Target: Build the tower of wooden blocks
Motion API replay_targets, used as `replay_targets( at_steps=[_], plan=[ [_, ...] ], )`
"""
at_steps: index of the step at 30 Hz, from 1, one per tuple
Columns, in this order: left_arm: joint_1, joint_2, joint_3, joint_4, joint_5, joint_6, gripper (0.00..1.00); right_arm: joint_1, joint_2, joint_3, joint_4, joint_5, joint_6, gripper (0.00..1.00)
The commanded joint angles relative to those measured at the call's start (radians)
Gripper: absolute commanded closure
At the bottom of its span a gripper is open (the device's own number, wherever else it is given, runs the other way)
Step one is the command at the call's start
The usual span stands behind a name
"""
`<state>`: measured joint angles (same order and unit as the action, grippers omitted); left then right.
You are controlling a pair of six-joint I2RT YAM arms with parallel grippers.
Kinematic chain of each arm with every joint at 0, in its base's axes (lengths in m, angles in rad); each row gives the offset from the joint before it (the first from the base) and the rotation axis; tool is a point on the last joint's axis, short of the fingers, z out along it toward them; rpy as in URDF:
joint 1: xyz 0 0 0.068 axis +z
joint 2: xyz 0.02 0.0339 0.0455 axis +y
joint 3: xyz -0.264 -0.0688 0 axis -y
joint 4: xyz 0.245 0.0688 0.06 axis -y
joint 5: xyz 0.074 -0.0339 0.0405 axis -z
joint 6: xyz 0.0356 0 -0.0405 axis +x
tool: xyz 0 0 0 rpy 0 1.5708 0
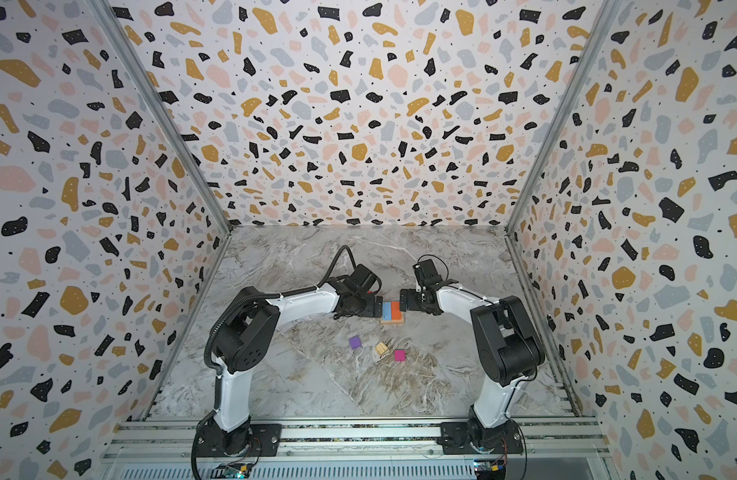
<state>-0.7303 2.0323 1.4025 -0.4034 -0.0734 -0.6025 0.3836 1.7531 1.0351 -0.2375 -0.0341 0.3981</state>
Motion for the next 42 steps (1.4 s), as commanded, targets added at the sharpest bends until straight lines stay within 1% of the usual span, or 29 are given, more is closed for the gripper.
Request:
replay_targets(
  at_steps=[1, 25, 42],
  plan=[
    [0.014, -0.055, 0.007, -0.014, -0.019, 0.015, 0.0, 0.001, -0.048, -0.005, -0.022, 0.011, -0.002, 0.03],
    [0.005, -0.085, -0.087, 0.033, 0.055, 0.007, 0.0, 0.001, -0.084, -0.066, -0.012, 0.005, -0.006, 0.03],
    [-0.015, -0.069, -0.07, 0.035, 0.061, 0.001, 0.0, 0.002, -0.086, -0.064, -0.013, 0.001, -0.01, 0.03]
  ],
)
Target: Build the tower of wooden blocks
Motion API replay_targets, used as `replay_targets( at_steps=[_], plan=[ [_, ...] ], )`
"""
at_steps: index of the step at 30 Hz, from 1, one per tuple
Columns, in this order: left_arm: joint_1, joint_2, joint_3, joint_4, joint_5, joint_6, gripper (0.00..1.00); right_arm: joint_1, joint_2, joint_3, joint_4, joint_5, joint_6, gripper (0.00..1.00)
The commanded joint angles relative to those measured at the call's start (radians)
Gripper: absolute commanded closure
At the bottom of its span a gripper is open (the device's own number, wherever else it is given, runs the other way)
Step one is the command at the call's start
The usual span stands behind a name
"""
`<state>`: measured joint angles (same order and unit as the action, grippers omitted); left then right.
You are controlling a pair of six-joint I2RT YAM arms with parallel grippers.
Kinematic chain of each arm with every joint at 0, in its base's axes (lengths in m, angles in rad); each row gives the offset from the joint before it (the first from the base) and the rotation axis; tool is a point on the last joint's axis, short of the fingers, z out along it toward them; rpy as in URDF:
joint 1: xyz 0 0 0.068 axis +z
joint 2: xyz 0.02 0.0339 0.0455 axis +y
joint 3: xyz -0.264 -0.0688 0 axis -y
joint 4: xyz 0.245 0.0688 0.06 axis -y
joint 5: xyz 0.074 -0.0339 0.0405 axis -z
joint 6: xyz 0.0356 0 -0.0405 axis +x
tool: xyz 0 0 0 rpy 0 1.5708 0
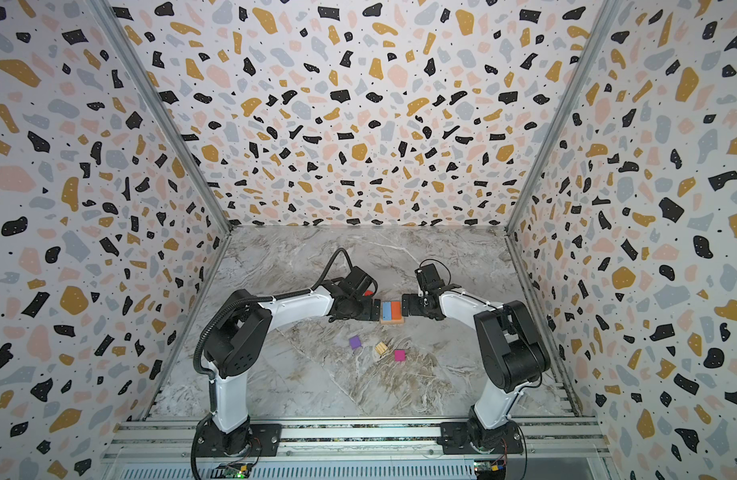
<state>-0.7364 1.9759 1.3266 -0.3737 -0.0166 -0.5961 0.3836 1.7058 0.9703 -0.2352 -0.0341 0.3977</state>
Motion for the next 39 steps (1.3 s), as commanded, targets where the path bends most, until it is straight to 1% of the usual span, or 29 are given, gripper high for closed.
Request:
replay_targets(
  at_steps=[1, 32, 39],
  plan=[
    [-0.008, -0.011, 0.008, 0.004, 0.004, -0.005, 0.0, 0.001, -0.038, 0.002, -0.015, 0.0, -0.009, 0.04],
    [-0.027, 0.025, 0.043, 0.008, 0.014, -0.016, 0.0, 0.001, -0.031, 0.004, -0.013, -0.004, -0.009, 0.04],
    [-0.025, 0.02, 0.049, -0.014, -0.018, -0.005, 0.0, 0.002, -0.032, 0.003, -0.013, -0.003, -0.01, 0.04]
  ],
)
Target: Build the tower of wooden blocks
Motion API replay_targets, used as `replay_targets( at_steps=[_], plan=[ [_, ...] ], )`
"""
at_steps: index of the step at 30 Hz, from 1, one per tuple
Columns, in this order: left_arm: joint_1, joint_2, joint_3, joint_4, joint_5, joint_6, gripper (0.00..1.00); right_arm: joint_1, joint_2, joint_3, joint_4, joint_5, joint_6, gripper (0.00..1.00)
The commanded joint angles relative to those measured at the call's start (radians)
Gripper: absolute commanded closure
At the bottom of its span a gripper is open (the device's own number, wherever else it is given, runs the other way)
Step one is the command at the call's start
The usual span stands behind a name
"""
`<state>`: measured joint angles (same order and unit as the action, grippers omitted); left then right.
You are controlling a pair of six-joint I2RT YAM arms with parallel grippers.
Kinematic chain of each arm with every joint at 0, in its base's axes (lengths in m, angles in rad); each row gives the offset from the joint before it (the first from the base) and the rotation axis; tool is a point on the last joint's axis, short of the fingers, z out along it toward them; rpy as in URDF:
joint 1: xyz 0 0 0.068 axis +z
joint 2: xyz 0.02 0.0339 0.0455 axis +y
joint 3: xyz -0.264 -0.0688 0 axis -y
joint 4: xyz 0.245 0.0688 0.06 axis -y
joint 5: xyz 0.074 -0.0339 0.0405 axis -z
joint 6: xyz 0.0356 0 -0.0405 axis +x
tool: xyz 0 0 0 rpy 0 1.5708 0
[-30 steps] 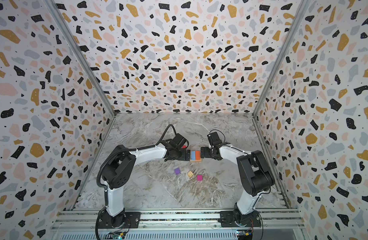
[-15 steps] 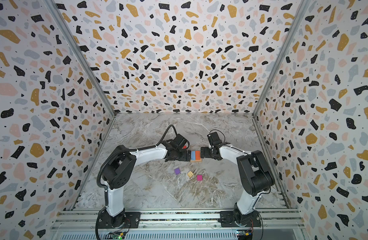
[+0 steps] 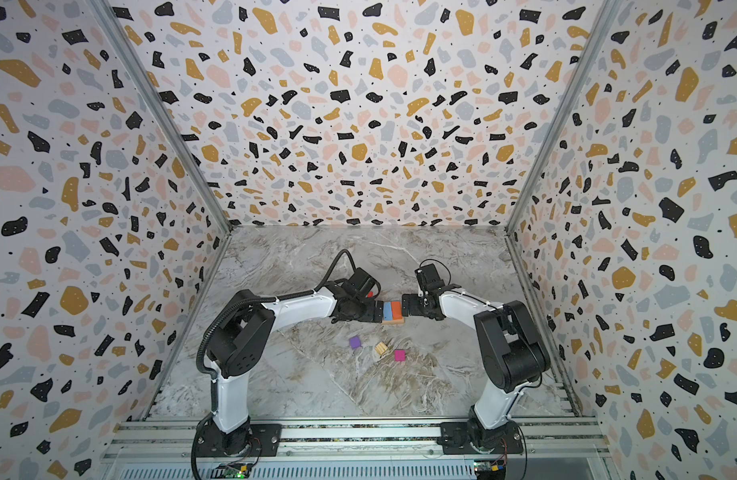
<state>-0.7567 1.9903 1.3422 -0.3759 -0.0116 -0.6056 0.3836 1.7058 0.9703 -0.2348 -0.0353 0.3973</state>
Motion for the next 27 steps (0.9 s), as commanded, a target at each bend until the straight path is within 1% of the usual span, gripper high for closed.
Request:
replay_targets(
  at_steps=[1, 10, 27],
  plan=[
    [-0.004, 0.007, 0.035, -0.016, -0.029, 0.006, 0.0, 0.001, -0.032, 0.005, -0.012, -0.002, -0.01, 0.04],
    [0.008, 0.029, 0.067, -0.034, -0.062, 0.012, 0.0, 0.008, -0.032, 0.012, -0.012, -0.011, -0.006, 0.04],
    [0.018, 0.06, 0.088, -0.031, -0.071, 0.019, 0.0, 0.02, -0.023, 0.01, -0.011, -0.006, -0.011, 0.04]
  ],
)
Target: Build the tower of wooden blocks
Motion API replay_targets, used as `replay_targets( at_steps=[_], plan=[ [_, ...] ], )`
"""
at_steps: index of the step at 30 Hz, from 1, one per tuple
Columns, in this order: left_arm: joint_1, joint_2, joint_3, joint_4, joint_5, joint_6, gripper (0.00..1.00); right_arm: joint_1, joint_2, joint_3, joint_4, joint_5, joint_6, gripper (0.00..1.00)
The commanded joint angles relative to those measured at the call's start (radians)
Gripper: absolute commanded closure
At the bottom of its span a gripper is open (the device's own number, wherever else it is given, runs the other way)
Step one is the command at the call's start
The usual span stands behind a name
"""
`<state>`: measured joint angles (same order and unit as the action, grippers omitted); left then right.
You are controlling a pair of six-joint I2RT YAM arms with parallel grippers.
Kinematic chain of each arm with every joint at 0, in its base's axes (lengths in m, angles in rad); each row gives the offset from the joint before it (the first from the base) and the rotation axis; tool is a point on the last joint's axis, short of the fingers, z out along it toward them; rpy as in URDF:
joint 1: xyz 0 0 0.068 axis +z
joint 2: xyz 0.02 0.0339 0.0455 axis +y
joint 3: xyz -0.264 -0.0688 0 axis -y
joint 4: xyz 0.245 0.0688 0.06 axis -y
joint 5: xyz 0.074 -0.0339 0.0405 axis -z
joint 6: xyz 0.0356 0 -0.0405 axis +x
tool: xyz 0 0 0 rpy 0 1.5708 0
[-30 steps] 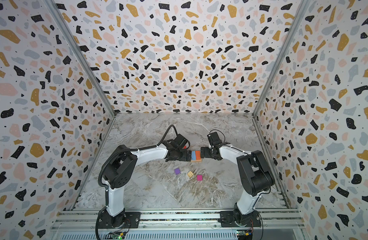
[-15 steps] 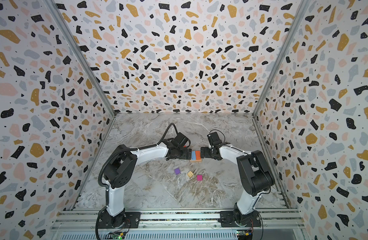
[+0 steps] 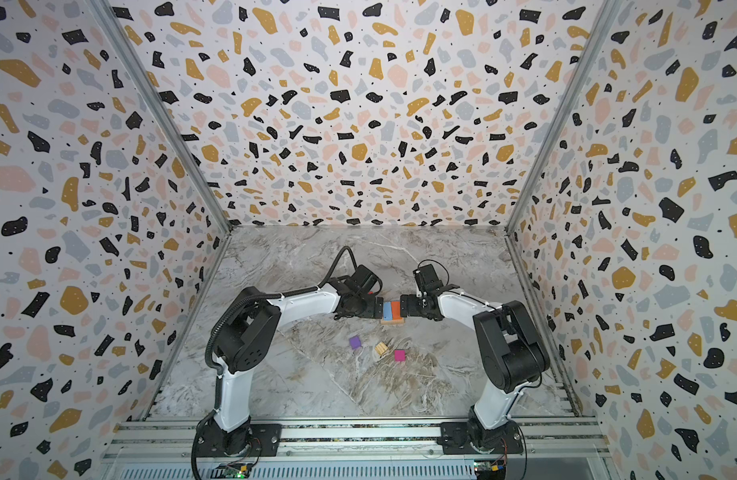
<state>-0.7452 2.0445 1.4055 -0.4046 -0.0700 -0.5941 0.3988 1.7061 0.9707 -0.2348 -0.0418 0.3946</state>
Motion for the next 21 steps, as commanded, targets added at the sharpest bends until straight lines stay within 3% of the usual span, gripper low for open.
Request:
replay_targets(
  at_steps=[1, 21],
  plan=[
    [0.007, 0.005, 0.023, 0.0, -0.011, 0.008, 0.0, 0.005, -0.022, 0.01, -0.012, 0.003, -0.008, 0.04],
    [0.007, 0.006, 0.033, 0.005, -0.014, 0.008, 0.0, 0.005, -0.03, 0.013, -0.02, 0.003, -0.008, 0.04]
  ],
)
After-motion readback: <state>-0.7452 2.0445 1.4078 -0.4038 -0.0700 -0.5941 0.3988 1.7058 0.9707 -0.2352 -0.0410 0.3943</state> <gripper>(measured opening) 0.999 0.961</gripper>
